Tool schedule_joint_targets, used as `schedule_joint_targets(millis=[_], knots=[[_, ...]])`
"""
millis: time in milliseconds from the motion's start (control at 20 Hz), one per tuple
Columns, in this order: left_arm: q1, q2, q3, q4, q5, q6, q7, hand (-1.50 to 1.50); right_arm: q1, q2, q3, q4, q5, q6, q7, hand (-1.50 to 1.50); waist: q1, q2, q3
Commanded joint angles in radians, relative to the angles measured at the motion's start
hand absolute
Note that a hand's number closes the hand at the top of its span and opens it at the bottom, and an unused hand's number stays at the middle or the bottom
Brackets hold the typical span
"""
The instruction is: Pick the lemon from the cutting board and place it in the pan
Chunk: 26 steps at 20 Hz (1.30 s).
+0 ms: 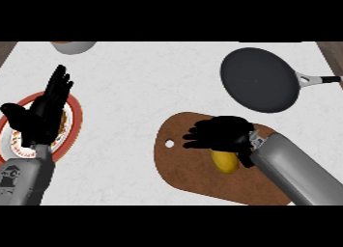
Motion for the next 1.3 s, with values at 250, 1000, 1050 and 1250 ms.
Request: schedule_joint_targets(millis=[250,1000,1050,1250], knots=[[0.015,-0.010,0.004,-0.062,-0.006,-0.011,0.049,0.00,0.021,0.002,0.051,0.036,0.063,-0.034,-0.171,1.50,0.006,0.000,0.000],[0.081,-0.034,0.032,-0.045,-0.031,-0.013,-0.008,0.00,0.183,0.161,-0.157,-0.039,0.048,-0.044,0.177,1.50,-0.032,-0.015,-0.001],[0.054,-0.006,0.052,-0.036,-0.018,-0.031,0.000,0.00,0.211,0.219,-0.182,-0.028,0.051,-0.060,0.275,1.50,-0.046,-0.016,-0.001],[0.062,-0.019,0.060,-0.028,-0.024,-0.007,0.000,0.00,0.272,0.342,-0.282,-0.147,0.075,-0.146,0.553,1.50,-0.076,-0.024,-0.002]])
